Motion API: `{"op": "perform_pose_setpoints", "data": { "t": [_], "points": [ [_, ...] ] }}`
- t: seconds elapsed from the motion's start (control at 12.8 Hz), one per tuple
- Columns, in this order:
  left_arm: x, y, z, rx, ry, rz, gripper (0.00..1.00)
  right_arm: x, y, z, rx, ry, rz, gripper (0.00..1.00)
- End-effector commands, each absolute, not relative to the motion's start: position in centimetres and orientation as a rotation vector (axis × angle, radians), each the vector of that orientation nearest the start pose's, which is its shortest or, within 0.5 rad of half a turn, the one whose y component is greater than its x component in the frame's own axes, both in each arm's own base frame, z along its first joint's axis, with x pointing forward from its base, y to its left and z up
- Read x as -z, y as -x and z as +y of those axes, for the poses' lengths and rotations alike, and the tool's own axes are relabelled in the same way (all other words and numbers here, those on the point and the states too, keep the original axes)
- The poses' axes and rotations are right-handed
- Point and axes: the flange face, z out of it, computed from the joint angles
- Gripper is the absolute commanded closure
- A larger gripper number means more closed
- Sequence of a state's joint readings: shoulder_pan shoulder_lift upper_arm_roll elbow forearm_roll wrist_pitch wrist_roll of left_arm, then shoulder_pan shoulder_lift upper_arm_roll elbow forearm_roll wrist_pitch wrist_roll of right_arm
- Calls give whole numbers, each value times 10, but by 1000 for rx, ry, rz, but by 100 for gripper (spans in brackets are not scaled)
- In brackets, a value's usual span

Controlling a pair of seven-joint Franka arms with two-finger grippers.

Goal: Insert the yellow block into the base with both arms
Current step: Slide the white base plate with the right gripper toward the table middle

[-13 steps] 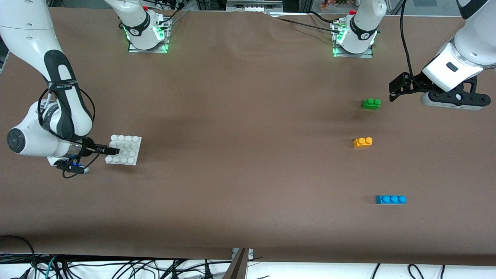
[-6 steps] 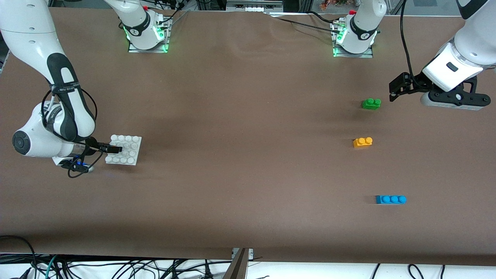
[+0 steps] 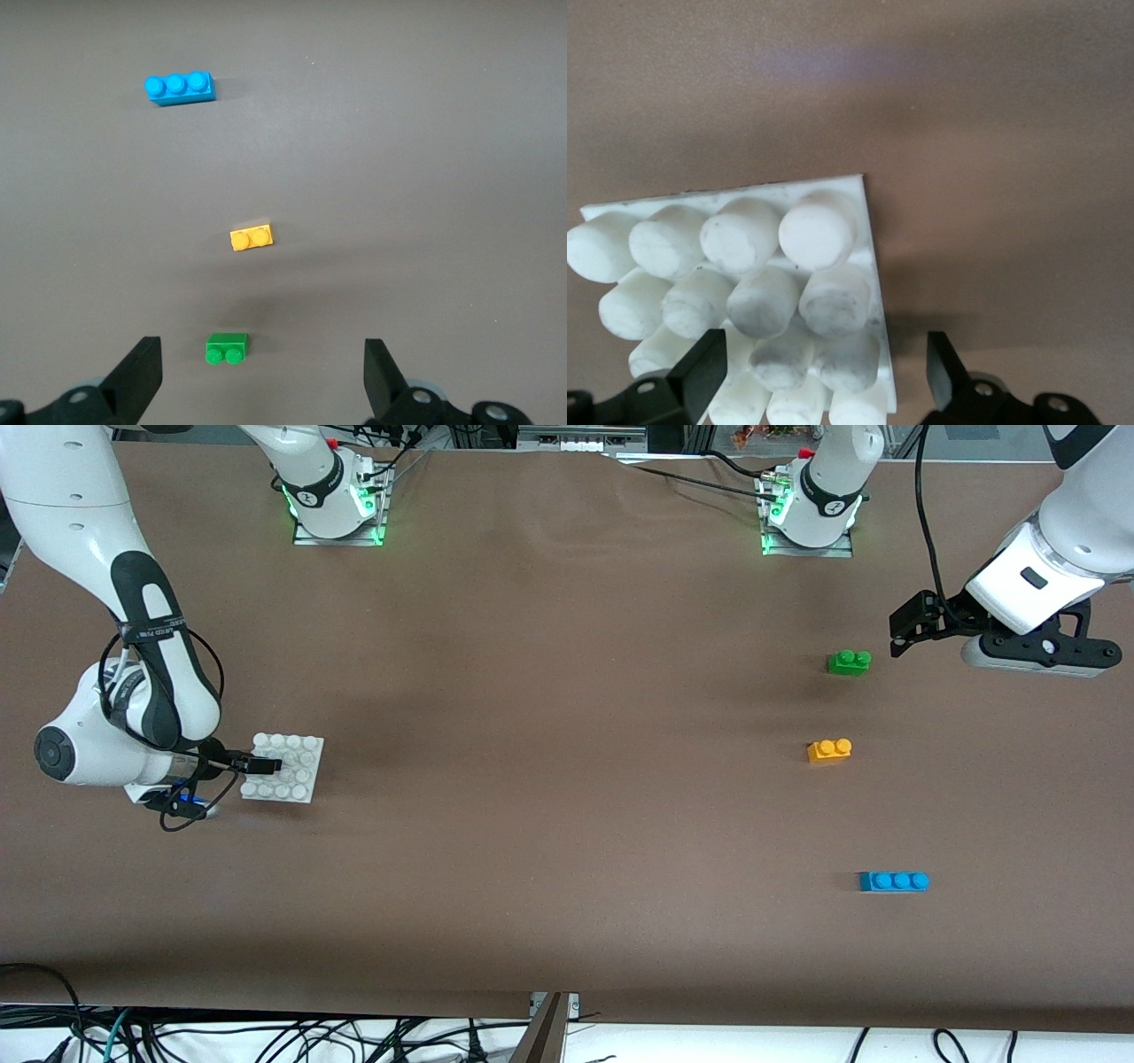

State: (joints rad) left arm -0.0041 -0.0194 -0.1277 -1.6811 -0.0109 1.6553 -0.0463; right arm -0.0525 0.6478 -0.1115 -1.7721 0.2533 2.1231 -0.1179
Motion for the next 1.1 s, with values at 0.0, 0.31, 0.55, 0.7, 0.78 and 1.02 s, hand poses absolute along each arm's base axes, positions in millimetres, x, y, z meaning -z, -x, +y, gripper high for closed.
{"op": "perform_pose_setpoints", "data": {
  "t": [0.0,0.31,0.55,0.7,0.78,1.02],
  "points": [
    [-595,-550,-71,-15,3123,152,0,-176,-618,-92,-398,2910,278,10],
    [-595,-550,-70,-13,3122,150,0,-172,-617,-92,-411,2908,278,24],
    [-595,-550,-70,-15,3123,150,0,-165,-616,-90,-418,2894,291,24],
    [-595,-550,-70,-13,3123,150,0,-163,-618,-86,-417,2886,293,24],
    [-595,-550,-70,-15,3123,150,0,-163,-619,-81,-416,2884,282,24],
    [-595,-551,-66,-15,3122,138,0,-162,-621,-69,-420,2877,269,24]
  ]
}}
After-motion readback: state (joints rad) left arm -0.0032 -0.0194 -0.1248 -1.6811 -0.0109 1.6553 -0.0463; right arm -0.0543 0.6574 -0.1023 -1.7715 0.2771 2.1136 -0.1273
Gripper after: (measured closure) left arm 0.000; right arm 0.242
